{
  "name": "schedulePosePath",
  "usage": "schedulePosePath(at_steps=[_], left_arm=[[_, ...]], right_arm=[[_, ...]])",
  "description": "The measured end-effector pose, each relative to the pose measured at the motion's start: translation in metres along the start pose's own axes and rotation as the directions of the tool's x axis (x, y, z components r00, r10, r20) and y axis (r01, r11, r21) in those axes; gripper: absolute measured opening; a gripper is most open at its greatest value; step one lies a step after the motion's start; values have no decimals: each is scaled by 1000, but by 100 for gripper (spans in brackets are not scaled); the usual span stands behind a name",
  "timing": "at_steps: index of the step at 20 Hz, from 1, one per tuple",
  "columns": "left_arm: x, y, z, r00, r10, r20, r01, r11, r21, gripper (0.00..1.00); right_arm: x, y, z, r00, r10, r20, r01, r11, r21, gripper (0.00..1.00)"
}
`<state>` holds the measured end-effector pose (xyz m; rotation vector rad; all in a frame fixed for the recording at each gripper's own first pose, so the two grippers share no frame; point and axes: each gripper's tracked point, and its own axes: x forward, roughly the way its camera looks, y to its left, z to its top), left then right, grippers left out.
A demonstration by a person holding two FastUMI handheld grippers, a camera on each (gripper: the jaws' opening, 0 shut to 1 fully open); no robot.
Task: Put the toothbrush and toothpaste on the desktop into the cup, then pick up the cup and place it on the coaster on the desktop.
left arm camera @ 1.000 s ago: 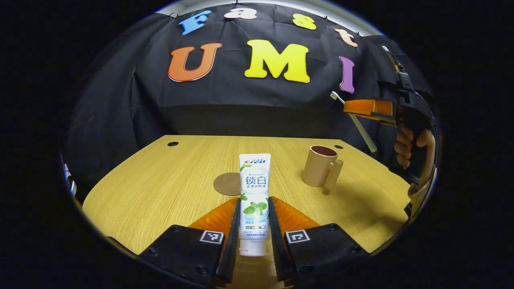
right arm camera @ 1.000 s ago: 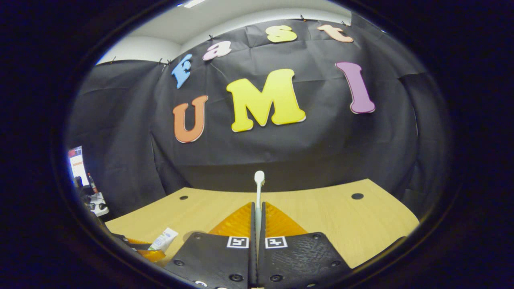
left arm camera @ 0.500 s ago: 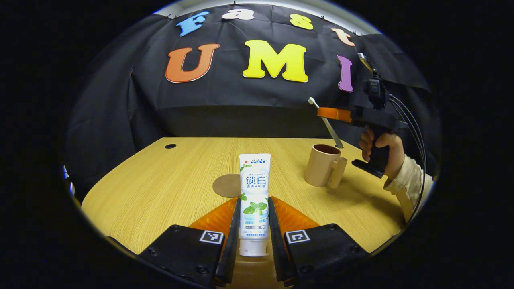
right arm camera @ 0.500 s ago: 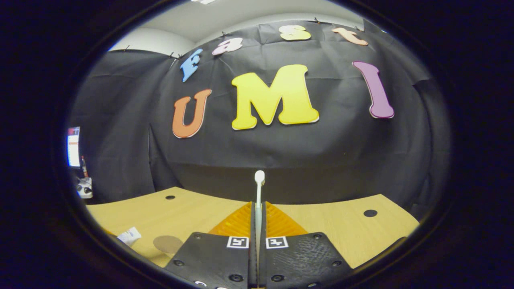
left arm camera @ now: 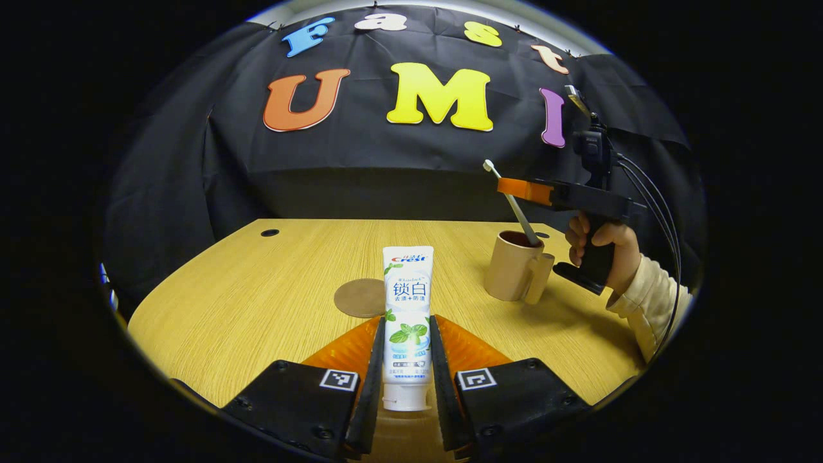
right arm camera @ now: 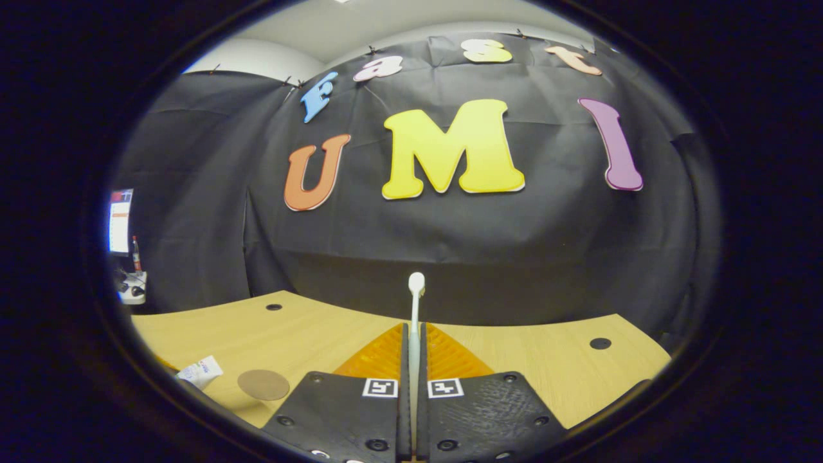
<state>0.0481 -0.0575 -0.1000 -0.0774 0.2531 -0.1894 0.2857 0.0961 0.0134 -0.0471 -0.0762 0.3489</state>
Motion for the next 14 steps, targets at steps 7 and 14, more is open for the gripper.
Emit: schedulePosePath(at_steps=[7, 14], left_arm=[[-5, -6, 0, 1000, 12, -11, -12, 1000, 12, 42], [-6, -24, 23, 1000, -3, 25, 2, 1000, 14, 42]], right_arm=[[-11, 5, -7, 999, 29, -16, -29, 1000, 13, 5], [-40, 13, -5, 996, 92, -19, -92, 996, 17, 27]])
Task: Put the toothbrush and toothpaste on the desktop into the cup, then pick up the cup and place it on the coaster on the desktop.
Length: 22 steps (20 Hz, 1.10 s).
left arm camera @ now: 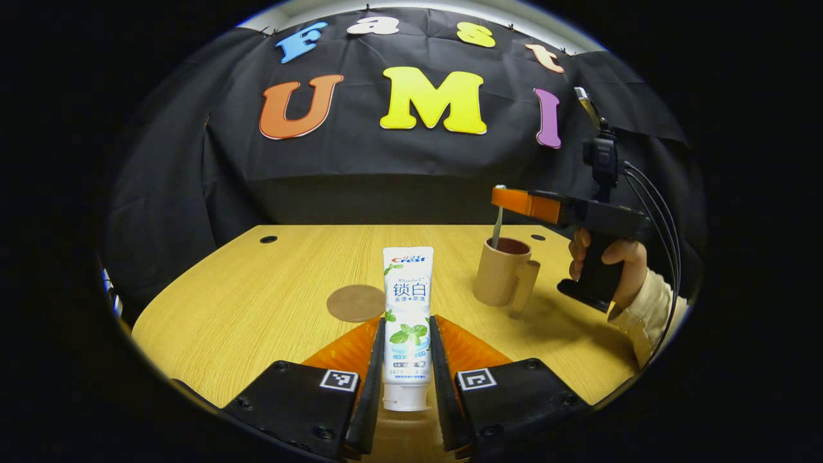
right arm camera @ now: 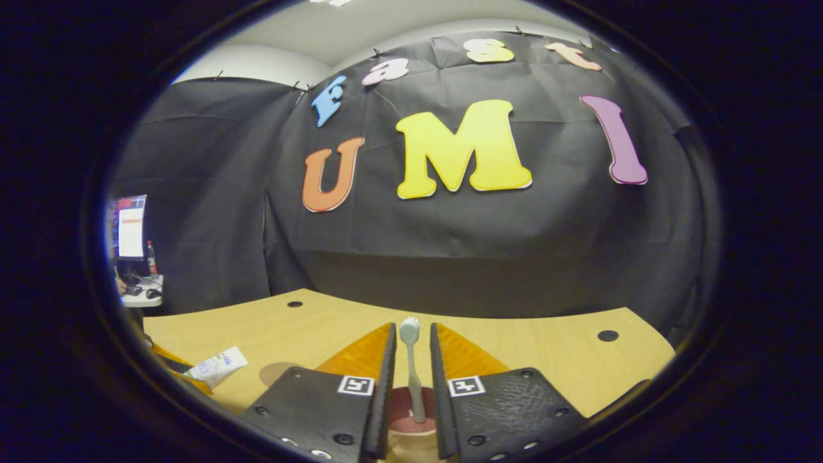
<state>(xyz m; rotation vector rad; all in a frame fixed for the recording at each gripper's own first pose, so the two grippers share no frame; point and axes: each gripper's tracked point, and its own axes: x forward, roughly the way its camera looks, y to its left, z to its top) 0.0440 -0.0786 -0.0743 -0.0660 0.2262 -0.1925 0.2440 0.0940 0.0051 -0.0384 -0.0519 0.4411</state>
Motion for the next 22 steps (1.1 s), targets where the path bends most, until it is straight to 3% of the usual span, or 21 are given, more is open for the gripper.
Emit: schedulePosePath(at_steps=[3, 6, 9, 14, 22], left_arm=[[8, -16, 20, 999, -24, 41, 24, 1000, 1, 42], [20, -31, 40, 996, -38, 80, 37, 999, 9, 42], [37, -49, 54, 992, -67, 105, 68, 998, -8, 42], [66, -76, 86, 980, -96, 176, 95, 995, 17, 42], [105, -111, 109, 966, -132, 222, 129, 991, 27, 41]], right_arm=[[-19, 0, 0, 1000, 15, -3, -15, 1000, -1, 41], [-40, -9, 3, 1000, -1, 3, 1, 1000, -20, 97], [-70, -24, 5, 1000, -31, 2, 31, 999, 11, 98], [-134, -70, -1, 989, -147, 30, 146, 988, 44, 98], [-174, -99, -9, 983, -175, 56, 169, 981, 97, 97]])
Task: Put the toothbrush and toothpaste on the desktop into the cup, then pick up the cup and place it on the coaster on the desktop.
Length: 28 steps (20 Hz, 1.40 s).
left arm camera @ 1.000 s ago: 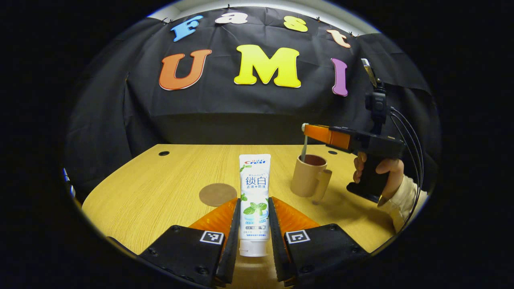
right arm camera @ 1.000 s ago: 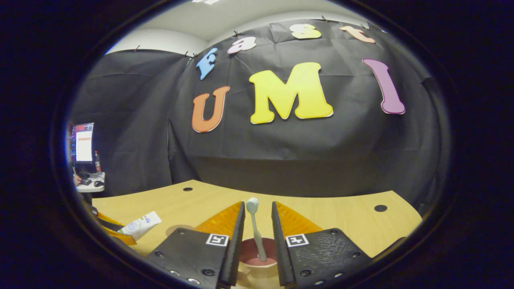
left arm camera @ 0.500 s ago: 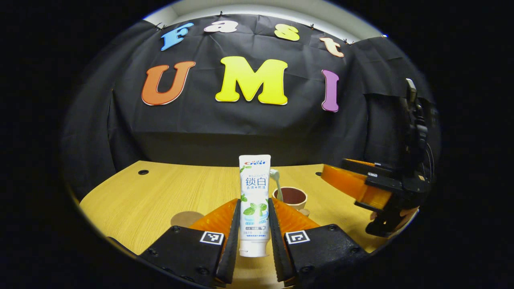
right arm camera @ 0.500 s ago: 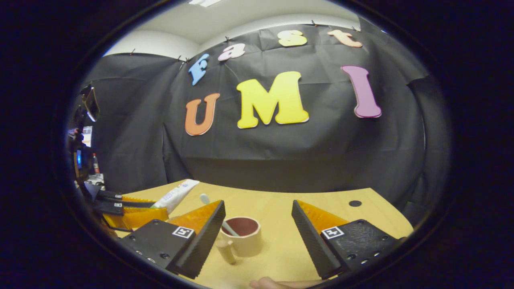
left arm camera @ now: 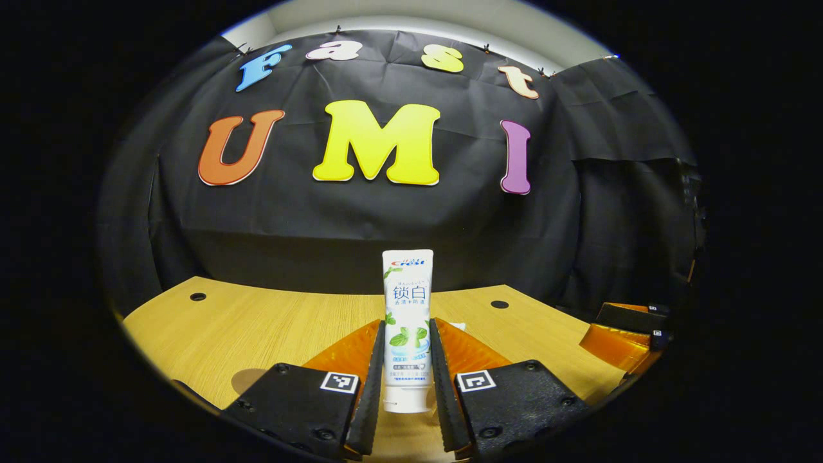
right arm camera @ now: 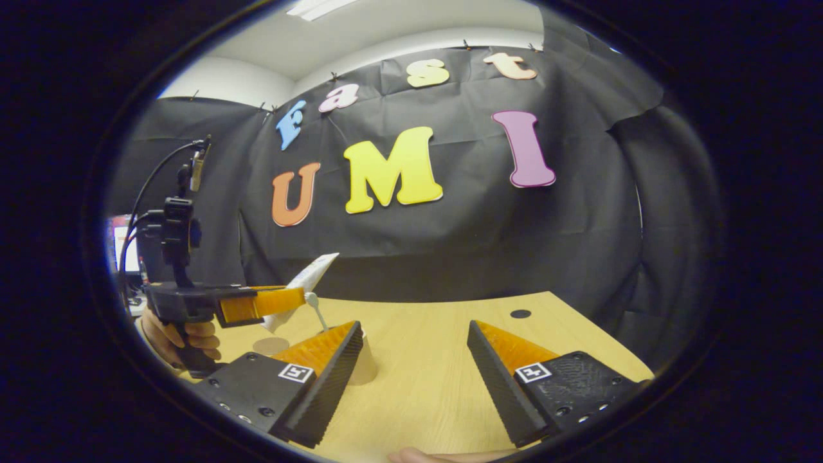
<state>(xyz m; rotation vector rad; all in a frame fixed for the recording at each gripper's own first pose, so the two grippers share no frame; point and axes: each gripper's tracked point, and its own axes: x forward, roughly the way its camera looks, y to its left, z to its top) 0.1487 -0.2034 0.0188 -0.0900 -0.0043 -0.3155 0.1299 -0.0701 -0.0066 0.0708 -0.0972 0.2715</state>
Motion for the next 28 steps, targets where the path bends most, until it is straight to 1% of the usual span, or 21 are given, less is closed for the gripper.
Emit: schedulePosePath(at_steps=[2, 4, 7, 9, 12, 16, 18, 23, 26, 28], left_arm=[[9, -6, 4, 1000, -10, 9, 10, 1000, 14, 42], [15, -9, 11, 999, -18, 29, 17, 1000, 23, 41], [27, -13, 16, 998, -39, 52, 38, 999, 31, 41], [34, -16, 14, 997, -56, 54, 54, 998, 28, 41], [41, -22, 8, 995, -87, 50, 87, 996, -9, 42], [49, -16, -8, 996, -84, 24, 85, 995, -47, 42], [52, -17, -11, 995, -95, 18, 96, 993, -62, 42], [56, -20, -15, 996, -90, 21, 90, 996, -21, 42], [56, -19, -18, 996, -84, 13, 84, 996, -10, 45], [53, -15, -8, 996, -72, 45, 72, 997, -2, 46]], right_arm=[[1, -4, 0, 1000, 1, 13, -1, 1000, 10, 97], [3, -16, -5, 999, -38, 2, 38, 999, -4, 97], [4, -34, -14, 994, -102, -36, 102, 995, 13, 97], [6, -43, -13, 991, -131, -41, 132, 991, 32, 97], [9, -43, -19, 990, -128, -64, 132, 989, 65, 97], [10, -45, -24, 989, -125, -82, 131, 989, 71, 97], [10, -42, -25, 990, -116, -85, 123, 990, 74, 97], [13, -40, -30, 989, -114, -99, 119, 992, 49, 97], [13, -36, -30, 990, -108, -93, 112, 993, 34, 97], [13, -36, -31, 990, -107, -96, 110, 993, 31, 97]])
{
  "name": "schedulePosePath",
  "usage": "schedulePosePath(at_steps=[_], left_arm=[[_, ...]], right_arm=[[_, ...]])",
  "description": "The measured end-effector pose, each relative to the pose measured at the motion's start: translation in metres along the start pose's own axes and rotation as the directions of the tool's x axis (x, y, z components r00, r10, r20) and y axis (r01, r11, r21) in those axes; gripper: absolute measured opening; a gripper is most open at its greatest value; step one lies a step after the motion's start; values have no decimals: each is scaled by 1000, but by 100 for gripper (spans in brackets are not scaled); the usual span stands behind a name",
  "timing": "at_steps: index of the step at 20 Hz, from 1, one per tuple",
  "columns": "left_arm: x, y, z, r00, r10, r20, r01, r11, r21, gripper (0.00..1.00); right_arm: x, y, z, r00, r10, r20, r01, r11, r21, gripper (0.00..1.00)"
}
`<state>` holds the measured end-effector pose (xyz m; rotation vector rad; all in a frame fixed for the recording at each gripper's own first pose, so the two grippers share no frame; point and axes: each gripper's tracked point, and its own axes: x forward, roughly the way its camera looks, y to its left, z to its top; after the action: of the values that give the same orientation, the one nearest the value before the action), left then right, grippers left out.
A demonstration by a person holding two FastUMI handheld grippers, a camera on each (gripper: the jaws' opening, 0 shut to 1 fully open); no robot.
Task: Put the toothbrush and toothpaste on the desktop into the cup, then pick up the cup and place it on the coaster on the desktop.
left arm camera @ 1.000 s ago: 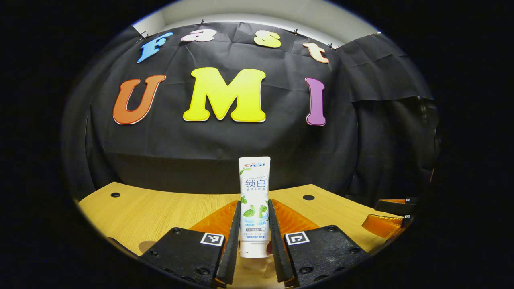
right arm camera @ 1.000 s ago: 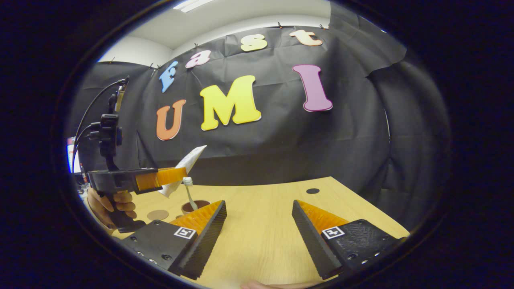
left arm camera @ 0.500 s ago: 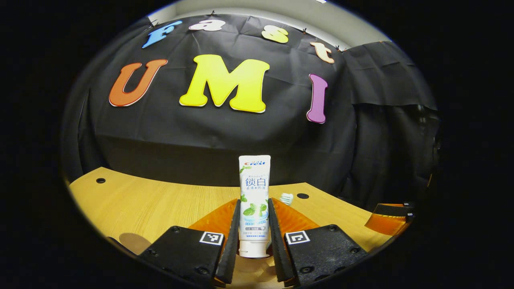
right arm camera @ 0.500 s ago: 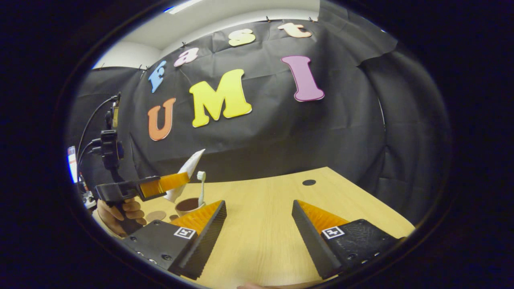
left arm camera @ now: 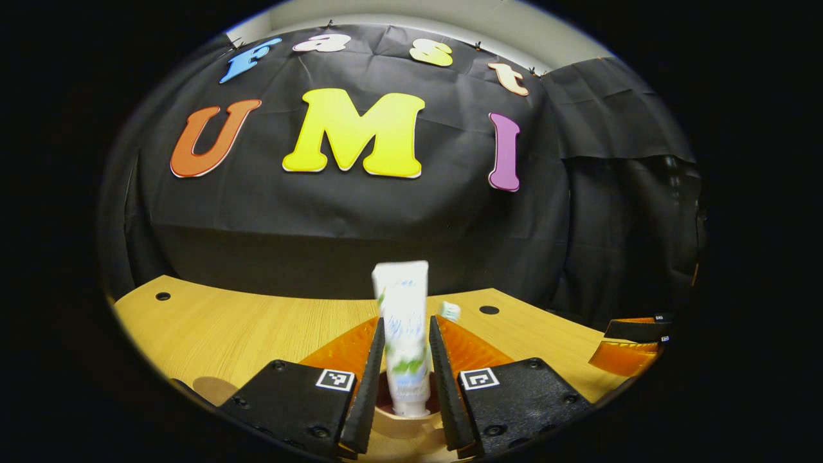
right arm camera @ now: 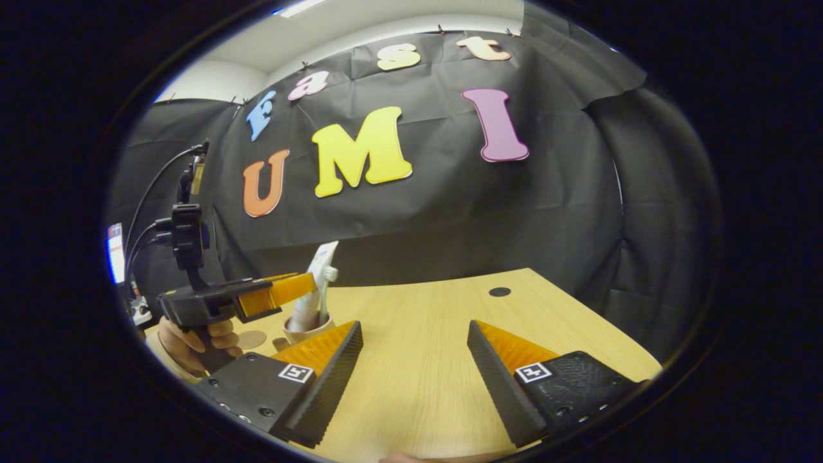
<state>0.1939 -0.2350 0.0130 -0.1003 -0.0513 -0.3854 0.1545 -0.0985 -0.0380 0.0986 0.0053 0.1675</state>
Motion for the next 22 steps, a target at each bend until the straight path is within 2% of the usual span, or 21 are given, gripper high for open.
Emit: schedulePosePath(at_steps=[4, 5, 9, 13, 17, 18, 19, 20, 21, 22], left_arm=[[-2, -1, 0, 1000, -3, -7, 3, 1000, 15, 46], [-4, -1, -2, 1000, -3, -17, 3, 1000, 14, 45], [-21, 2, 0, 999, 7, -33, -6, 1000, 27, 46], [-47, 12, 13, 1000, 20, -18, -19, 999, 42, 52], [-83, 21, 23, 1000, 21, 8, -22, 998, 64, 71], [-91, 25, 24, 1000, 29, 7, -29, 997, 73, 77], [-99, 30, 24, 999, 36, 7, -36, 996, 81, 80], [-110, 35, 27, 999, 47, 13, -48, 995, 87, 92], [-119, 41, 27, 998, 57, 14, -58, 994, 90, 88], [-127, 45, 28, 998, 64, 18, -66, 994, 92, 93]], right_arm=[[0, -1, 2, 1000, -1, 5, 1, 1000, 6, 97], [0, -2, 3, 1000, -5, 6, 5, 1000, 13, 94], [-1, 8, 4, 1000, 8, -10, -8, 997, 77, 97], [-6, 20, 5, 999, -23, -23, 23, 999, 42, 97], [-13, 49, 19, 999, -11, -50, 13, 998, 55, 96], [-13, 55, 22, 998, -11, -57, 14, 998, 54, 94], [-13, 61, 24, 998, -14, -67, 18, 999, 51, 96], [-11, 66, 26, 997, -19, -78, 22, 999, 44, 96], [-10, 73, 28, 996, -18, -84, 21, 999, 35, 96], [-7, 81, 30, 996, -11, -88, 14, 1000, 23, 96]])
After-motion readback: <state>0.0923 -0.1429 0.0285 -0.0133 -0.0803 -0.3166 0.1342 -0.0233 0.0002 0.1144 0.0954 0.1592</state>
